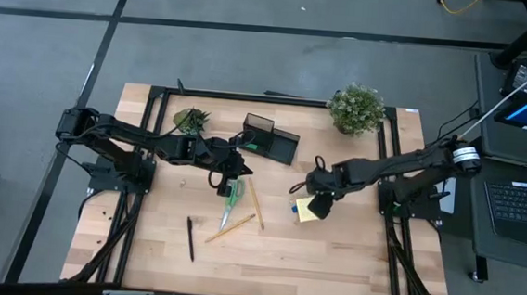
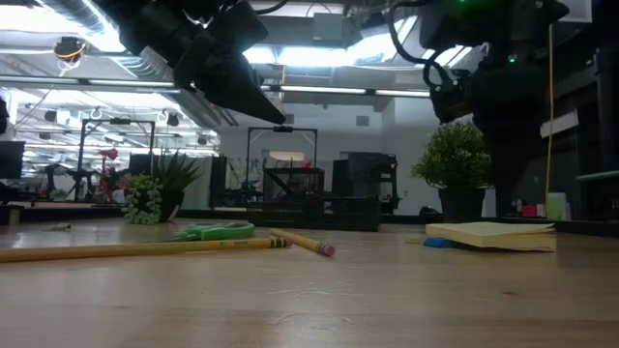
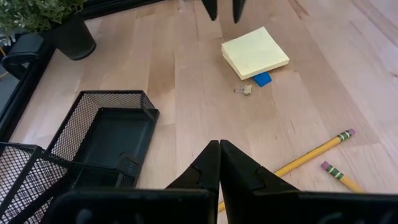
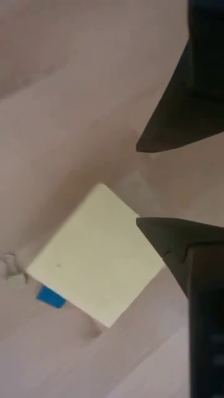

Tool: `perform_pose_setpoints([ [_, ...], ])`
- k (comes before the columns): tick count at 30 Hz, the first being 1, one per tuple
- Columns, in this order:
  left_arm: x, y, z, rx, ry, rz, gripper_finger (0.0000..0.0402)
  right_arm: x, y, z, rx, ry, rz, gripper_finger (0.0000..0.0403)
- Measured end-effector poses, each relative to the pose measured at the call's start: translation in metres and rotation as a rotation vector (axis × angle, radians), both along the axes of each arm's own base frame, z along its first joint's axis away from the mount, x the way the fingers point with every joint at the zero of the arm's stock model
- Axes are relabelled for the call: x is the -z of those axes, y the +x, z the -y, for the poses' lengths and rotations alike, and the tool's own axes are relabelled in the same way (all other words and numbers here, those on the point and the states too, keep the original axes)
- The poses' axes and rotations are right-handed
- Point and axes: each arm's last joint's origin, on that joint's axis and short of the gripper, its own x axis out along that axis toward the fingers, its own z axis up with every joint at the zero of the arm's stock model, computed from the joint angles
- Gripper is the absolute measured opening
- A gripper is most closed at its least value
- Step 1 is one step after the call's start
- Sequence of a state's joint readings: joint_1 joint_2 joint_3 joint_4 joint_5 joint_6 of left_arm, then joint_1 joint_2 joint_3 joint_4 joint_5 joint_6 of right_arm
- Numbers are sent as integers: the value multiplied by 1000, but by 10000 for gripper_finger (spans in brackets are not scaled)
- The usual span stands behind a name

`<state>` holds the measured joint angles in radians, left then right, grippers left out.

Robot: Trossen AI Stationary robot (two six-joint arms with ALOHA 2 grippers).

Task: Pick and place office supplies into organizer
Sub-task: Put the sticky notes into the desk organizer

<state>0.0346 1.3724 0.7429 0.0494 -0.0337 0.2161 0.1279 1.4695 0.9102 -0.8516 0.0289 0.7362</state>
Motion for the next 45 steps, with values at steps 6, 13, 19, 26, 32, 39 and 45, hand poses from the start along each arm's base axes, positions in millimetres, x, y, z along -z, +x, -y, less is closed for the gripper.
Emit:
perform_pose_setpoints([
  [6, 0, 0, 0, -3, -5, 0, 4, -13, -18, 10, 17, -67, 121, 181],
  [13, 0, 0, 0, -8, -12, 2, 5, 13, -46, 15, 97, 23, 389, 181],
  [19, 0, 0, 0, -27, -42, 7, 2, 23, -62, 17, 109, 73, 468, 181],
  [26, -1, 0, 0, -35, -54, 11, 5, 36, -66, 17, 141, 87, 474, 181],
  [32, -1, 1, 0, -35, -54, 13, 2, 45, -64, 17, 163, 105, 481, 181],
  [39, -2, 1, 0, -35, -53, 31, 4, 53, -57, 16, 162, 104, 469, 181],
  [45, -3, 2, 0, -34, -53, 34, 4, 61, -52, 15, 164, 132, 447, 181],
])
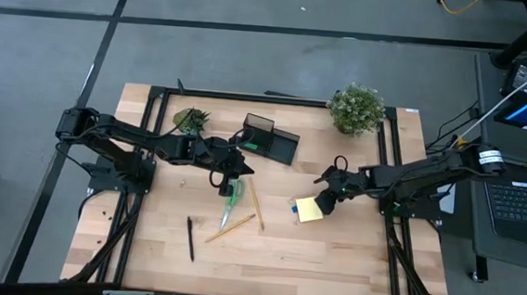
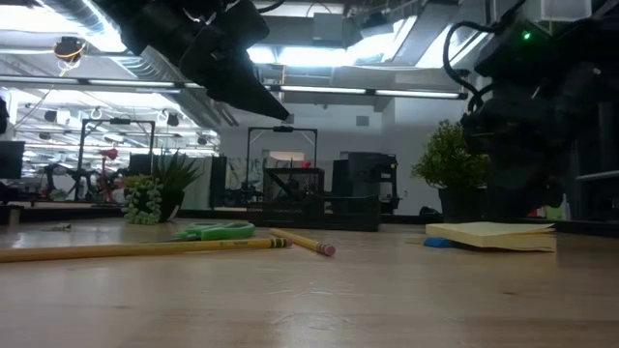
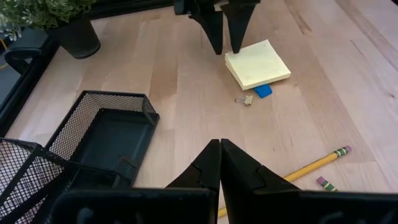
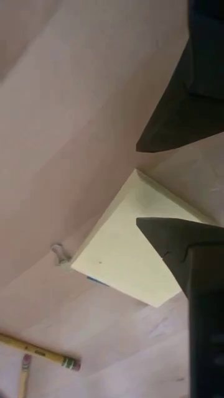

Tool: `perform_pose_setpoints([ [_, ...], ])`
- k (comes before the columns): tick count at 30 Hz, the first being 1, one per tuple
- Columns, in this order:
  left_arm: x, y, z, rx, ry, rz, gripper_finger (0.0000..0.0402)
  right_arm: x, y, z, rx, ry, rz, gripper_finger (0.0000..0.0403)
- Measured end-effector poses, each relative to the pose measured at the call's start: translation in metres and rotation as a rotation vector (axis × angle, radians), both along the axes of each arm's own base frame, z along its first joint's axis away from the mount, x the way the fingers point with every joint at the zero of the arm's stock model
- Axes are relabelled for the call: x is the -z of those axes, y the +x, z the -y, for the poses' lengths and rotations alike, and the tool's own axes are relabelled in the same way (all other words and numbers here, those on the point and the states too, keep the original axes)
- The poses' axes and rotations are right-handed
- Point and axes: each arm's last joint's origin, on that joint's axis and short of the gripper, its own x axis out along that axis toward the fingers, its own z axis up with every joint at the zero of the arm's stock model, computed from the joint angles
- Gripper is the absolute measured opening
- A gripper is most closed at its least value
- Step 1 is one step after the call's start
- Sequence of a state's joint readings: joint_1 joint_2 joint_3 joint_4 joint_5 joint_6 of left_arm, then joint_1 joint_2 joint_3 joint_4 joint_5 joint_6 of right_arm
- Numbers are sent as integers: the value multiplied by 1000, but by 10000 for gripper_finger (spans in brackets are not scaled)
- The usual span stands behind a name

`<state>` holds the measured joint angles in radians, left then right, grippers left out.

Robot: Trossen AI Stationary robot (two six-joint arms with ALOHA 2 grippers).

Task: Pick and place office supplies into organizer
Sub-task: Put the sticky notes into the desk organizer

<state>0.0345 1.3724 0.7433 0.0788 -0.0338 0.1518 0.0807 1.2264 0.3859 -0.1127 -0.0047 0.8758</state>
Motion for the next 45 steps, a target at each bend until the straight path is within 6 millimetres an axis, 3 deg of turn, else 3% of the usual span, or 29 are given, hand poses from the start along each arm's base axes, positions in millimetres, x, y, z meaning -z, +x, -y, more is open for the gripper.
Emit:
perform_pose_setpoints([
  [15, 0, 0, 0, 0, 0, 0, 5, 13, 12, 0, -15, 45, 0, 181],
  [45, 0, 0, 0, 16, 26, -2, 5, 11, 15, 2, -194, 76, 61, 171],
])
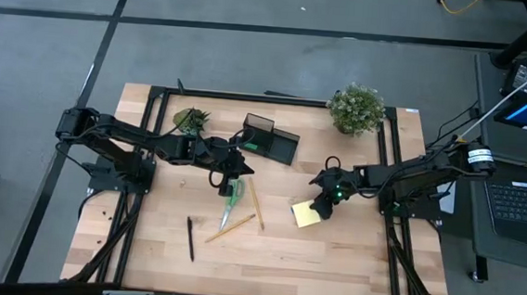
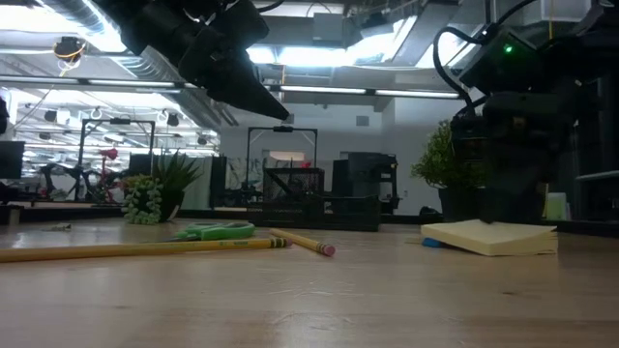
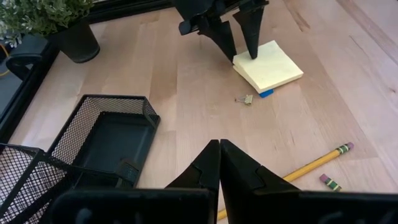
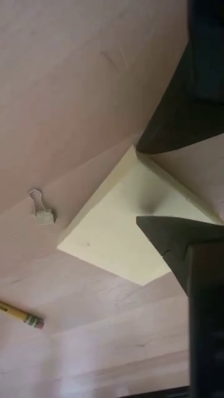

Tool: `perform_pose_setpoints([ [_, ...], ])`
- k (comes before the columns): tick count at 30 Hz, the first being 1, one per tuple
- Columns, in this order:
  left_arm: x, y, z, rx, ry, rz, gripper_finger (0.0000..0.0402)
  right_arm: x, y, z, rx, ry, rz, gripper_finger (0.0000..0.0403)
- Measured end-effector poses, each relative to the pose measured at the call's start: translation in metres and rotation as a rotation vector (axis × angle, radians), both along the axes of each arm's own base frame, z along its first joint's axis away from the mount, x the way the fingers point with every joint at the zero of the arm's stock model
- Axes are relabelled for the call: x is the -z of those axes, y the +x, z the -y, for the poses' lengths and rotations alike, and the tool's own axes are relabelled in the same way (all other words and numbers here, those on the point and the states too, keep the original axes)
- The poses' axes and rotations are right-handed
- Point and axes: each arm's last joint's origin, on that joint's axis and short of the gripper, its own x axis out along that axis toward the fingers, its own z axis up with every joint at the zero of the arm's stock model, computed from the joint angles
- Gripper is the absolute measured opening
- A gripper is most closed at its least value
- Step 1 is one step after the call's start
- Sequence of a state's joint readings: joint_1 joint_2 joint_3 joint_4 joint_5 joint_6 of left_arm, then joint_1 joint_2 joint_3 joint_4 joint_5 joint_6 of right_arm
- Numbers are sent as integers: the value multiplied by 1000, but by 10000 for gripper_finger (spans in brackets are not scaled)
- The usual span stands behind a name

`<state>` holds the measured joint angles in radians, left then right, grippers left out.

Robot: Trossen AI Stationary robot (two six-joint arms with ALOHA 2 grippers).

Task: Pick and place office supplies into organizer
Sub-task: Put the sticky notes into the desk organizer

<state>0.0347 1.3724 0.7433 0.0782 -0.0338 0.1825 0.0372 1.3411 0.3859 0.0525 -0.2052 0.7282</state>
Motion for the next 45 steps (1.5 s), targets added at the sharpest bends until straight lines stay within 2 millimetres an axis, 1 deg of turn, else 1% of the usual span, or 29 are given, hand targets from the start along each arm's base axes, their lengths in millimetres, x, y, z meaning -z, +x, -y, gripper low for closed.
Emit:
perform_pose_setpoints([
  [2, 0, 0, 0, 0, 0, 0, 5, 0, 0, 0, -2, -1, 1, 151],
  [4, 0, 0, 0, 0, 0, 0, 3, 0, 0, 0, -2, -2, 1, 123],
  [9, 0, 0, 0, 0, 0, 0, 3, 0, 0, 0, -2, -3, 2, 28],
  [11, 0, 0, 0, 0, 0, 0, 5, 0, 0, 0, -1, -3, 3, 11],
  [14, 0, 0, 0, 0, 0, 0, 5, 0, 0, 0, 1, -2, 3, 14],
  [17, 0, 0, 0, 0, 0, 0, 2, -1, 0, 0, 4, -5, 7, 5],
  [24, 0, 0, 0, 8, 12, -1, 5, -1, 1, 1, 19, -20, 15, 4],
  [31, 0, 0, 0, 8, 12, -1, 3, -4, 5, 1, 28, -31, 74, 3],
  [40, 0, 0, 0, 7, 12, -1, 2, -5, 6, 2, 32, -34, 82, 3],
  [45, 0, 0, 0, 7, 12, -1, 5, -5, 6, 2, 21, -46, 86, 19],
])
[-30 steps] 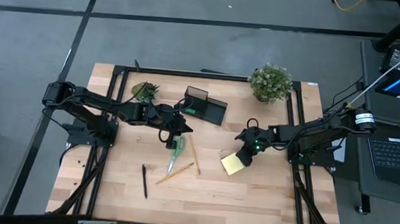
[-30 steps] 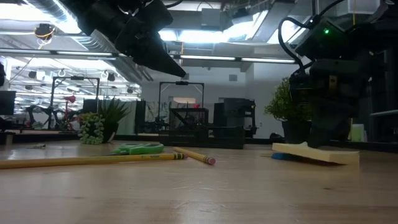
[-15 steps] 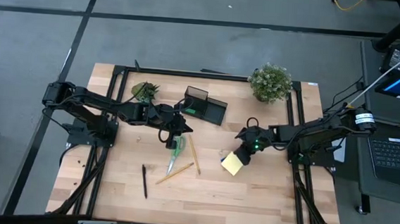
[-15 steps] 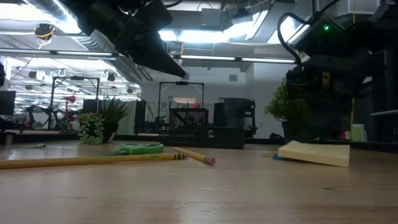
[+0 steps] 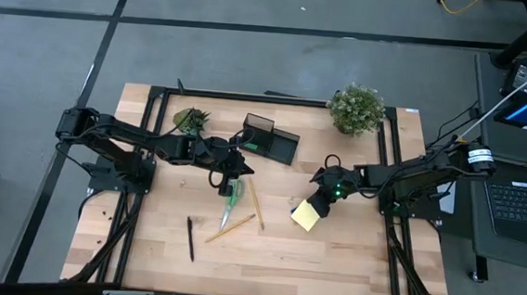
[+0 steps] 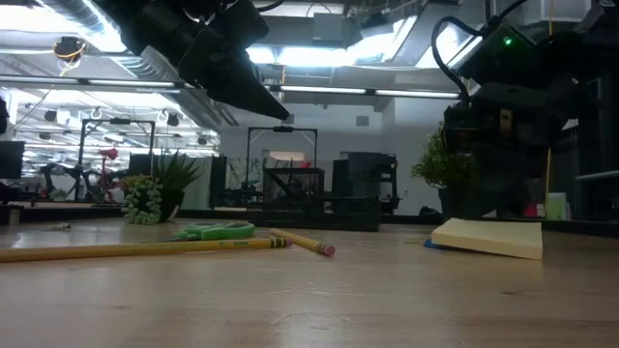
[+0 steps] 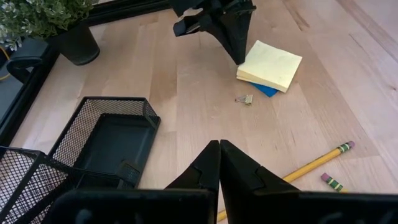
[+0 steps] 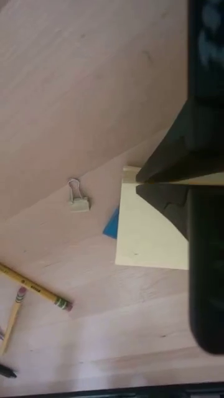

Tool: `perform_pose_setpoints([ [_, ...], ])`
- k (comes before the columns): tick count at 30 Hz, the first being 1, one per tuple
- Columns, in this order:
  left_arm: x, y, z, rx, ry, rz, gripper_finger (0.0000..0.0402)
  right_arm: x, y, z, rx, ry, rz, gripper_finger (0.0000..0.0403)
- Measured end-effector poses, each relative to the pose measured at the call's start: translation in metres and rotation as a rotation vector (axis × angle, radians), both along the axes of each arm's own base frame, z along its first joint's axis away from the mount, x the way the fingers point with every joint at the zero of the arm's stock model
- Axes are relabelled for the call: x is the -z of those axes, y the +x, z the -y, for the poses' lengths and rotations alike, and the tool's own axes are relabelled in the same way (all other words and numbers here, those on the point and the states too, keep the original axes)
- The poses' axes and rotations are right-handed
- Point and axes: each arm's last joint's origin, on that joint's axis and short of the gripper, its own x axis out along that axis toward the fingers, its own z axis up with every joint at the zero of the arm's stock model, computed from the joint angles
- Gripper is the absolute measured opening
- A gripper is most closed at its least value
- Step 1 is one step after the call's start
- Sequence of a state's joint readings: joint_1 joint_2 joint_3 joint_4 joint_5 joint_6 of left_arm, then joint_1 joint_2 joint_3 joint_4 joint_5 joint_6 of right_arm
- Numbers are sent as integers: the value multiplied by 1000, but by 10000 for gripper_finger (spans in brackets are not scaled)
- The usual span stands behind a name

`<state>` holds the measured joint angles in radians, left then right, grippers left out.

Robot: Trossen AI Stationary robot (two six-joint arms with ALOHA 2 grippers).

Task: Pick and place office supplies into organizer
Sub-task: Put the sticky notes into the desk organizer

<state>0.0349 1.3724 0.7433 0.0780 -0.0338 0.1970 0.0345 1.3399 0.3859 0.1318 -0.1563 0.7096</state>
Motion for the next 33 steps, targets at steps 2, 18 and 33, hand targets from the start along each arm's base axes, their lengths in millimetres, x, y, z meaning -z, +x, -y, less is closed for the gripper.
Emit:
perform_pose_setpoints([
  [2, 0, 0, 0, 0, 0, 0, 5, 0, 0, 0, -11, -12, 3, 33],
  [18, 1, 0, 0, 0, 0, -7, 2, -6, 6, 15, -31, -79, 93, 146],
  [33, 1, 0, 1, 16, -10, -8, 5, -6, 4, 27, -107, 11, 59, 166],
])
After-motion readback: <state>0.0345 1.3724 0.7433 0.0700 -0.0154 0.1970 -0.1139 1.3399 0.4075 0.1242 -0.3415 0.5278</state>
